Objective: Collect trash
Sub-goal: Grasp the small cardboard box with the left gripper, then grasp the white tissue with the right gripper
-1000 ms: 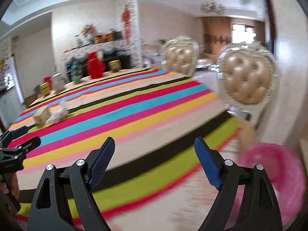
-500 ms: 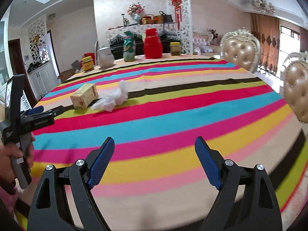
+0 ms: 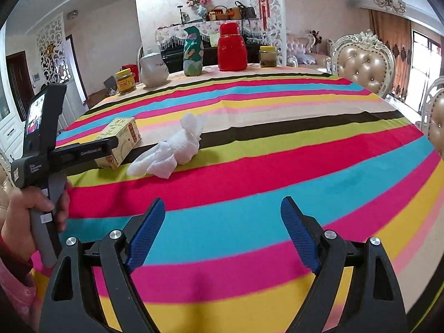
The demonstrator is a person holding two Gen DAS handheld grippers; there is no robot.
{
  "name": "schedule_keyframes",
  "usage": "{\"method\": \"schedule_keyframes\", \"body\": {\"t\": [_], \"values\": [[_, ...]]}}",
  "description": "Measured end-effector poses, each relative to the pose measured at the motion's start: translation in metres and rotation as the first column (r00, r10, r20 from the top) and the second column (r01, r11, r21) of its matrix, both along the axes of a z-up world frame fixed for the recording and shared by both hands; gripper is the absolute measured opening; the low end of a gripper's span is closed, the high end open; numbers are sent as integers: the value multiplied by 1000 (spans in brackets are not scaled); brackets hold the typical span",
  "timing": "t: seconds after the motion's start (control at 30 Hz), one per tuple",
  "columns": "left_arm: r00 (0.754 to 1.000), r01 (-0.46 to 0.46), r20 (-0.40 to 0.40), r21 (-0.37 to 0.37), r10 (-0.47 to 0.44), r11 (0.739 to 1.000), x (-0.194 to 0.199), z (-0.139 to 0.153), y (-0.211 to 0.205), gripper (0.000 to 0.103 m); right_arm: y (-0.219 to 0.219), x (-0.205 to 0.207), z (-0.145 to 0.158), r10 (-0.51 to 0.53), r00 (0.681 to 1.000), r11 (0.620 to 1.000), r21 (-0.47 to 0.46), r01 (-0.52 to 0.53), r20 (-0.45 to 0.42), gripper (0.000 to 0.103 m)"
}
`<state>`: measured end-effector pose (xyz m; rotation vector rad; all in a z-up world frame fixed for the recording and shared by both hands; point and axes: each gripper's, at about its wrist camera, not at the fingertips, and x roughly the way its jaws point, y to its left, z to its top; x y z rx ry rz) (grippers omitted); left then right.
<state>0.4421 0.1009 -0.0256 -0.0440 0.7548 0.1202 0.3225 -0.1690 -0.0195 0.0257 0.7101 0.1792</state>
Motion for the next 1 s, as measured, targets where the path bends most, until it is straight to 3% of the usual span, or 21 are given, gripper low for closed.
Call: {"method": "schedule_keyframes", "body": {"t": [0.07, 0.13, 0.17, 0.27, 0.57, 0.83, 1.0], "values": [[1000, -2, -23, -21, 1, 1000, 11, -5, 3, 91, 8, 15, -3, 4, 1000, 1000, 3, -4, -11, 81], [999, 27, -34, -72, -30, 997, 18, -7, 7, 55, 15, 25, -6, 5, 1000, 1000, 9, -5, -18, 81], [998, 45, -44, -81, -49, 996, 18, -7, 8, 49, 21, 34, -7, 5, 1000, 1000, 14, -4, -28, 81], [998, 62, -5, -80, -63, 995, 6, 1, 11, 48, 35, 51, -10, 12, 999, 999, 35, -11, -45, 81], [995, -18, 96, -34, 21, 999, -59, 38, 24, 48, 75, 98, -17, -18, 994, 998, 61, 24, -110, 81], [994, -38, 101, -96, 47, 995, -116, 33, 31, 48, 96, 122, -27, -62, 984, 998, -10, 61, -164, 80], [989, -39, 136, -148, 59, 988, -135, 21, 33, 48, 97, 128, -35, -55, 978, 998, -35, 49, -199, 62]]}}
